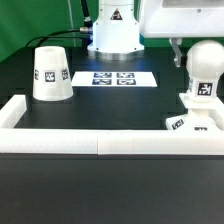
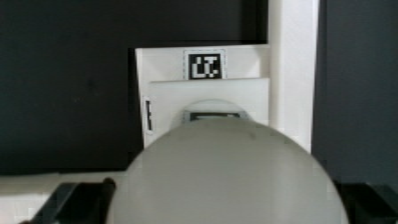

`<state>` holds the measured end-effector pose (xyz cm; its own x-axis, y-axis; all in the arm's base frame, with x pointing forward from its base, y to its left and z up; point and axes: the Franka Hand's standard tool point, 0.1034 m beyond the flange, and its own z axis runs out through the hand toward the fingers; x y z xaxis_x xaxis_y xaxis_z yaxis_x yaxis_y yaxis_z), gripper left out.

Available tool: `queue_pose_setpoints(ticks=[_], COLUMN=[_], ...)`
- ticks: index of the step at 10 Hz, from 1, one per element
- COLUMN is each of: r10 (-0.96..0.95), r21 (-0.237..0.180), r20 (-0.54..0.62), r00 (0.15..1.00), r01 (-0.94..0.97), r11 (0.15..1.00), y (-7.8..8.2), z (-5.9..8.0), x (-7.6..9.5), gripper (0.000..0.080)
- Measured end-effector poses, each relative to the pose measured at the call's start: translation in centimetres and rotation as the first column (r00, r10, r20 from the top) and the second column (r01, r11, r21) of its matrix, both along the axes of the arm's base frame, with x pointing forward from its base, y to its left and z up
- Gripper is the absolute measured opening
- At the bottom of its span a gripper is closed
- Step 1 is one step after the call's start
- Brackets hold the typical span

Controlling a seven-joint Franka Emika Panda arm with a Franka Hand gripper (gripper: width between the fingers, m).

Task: Assemble lamp

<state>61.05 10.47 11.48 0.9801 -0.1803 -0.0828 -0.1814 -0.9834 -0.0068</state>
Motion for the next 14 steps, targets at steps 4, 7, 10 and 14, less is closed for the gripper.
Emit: queue_pose_setpoints(ticks=[4,7,10,14], r10=[-0.320,-0.511,-0.533,-0.320], r21=[-0.011,-0.017,-0.018,0.000], r20=[-0.018,-0.027,-0.026,-0.033], r00=[0.947,0.859,0.846,0.947], r01=[0.320,0.511,0.532,0.320], r11=[0.948,0.860,0.846,0.947], y=[0.22,0.36,0.39,0.22], z=[-0.04,-0.06,-0.08,0.00], x=[-0.13,-0.15,-0.12,-0.20], gripper=[0.0580,0.0580,0.0580,0.0698])
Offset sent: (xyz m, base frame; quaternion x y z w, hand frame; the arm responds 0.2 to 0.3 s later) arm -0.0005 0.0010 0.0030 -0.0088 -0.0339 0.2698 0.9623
